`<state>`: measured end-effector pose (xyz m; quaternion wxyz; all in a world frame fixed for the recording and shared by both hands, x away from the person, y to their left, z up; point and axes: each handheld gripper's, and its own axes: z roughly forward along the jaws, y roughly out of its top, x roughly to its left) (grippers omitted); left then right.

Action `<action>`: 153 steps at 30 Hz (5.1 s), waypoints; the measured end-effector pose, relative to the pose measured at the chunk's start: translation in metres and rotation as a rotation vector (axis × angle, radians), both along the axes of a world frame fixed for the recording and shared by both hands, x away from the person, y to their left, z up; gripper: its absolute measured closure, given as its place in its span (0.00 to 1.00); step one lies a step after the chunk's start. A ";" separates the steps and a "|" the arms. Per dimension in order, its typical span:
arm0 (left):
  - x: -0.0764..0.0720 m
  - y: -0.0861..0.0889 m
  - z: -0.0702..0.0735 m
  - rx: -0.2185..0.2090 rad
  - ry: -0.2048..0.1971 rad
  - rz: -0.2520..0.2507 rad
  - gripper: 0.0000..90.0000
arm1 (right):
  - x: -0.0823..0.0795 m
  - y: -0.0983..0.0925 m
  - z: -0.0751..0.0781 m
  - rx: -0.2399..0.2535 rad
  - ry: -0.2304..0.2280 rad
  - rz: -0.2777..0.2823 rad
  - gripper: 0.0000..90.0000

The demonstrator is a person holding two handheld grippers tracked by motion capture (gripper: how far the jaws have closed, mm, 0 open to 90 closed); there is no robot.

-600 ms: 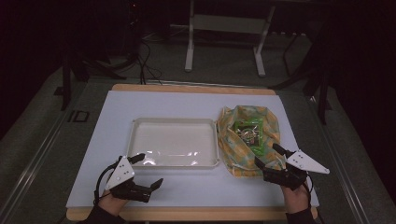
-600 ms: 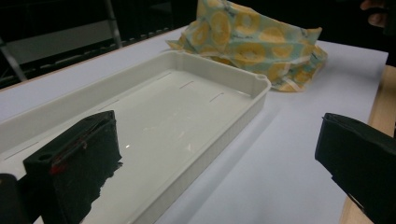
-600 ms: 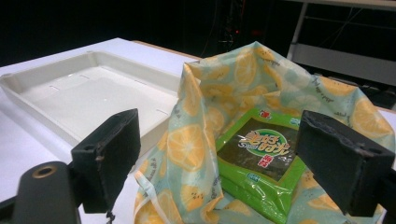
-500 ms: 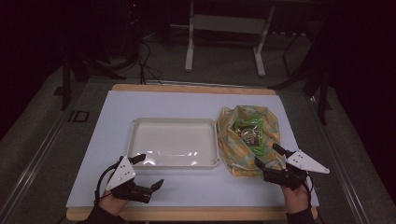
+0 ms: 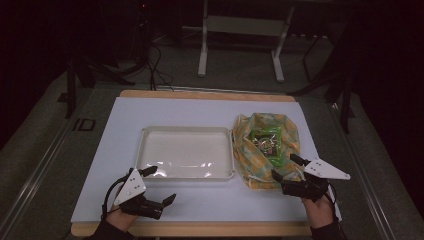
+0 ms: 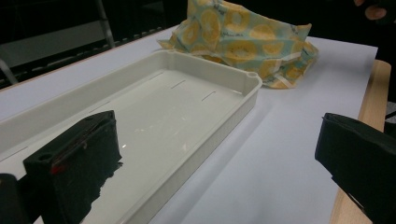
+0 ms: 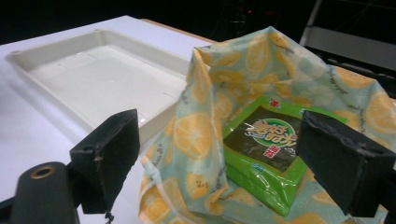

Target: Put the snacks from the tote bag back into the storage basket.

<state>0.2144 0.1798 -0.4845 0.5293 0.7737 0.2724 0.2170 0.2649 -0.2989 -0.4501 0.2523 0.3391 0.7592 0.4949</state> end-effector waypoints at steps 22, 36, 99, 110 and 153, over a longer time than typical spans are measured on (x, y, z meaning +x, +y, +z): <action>0.000 -0.001 -0.001 0.017 -0.001 -0.005 0.00 | 0.005 -0.003 0.028 0.043 0.000 0.116 0.14; 0.000 -0.002 -0.001 0.021 0.000 -0.009 0.00 | 0.012 -0.010 0.046 0.024 -0.030 0.098 0.15; 0.000 -0.004 -0.001 0.021 0.001 -0.023 0.00 | 0.120 -0.026 0.025 0.045 0.139 -0.126 0.16; 0.000 -0.004 -0.002 0.025 -0.001 -0.022 0.00 | 0.137 -0.027 0.000 0.014 0.288 -0.145 0.21; 0.000 -0.004 -0.001 0.037 -0.012 -0.017 0.00 | 0.162 -0.028 -0.044 -0.049 0.653 -0.186 0.67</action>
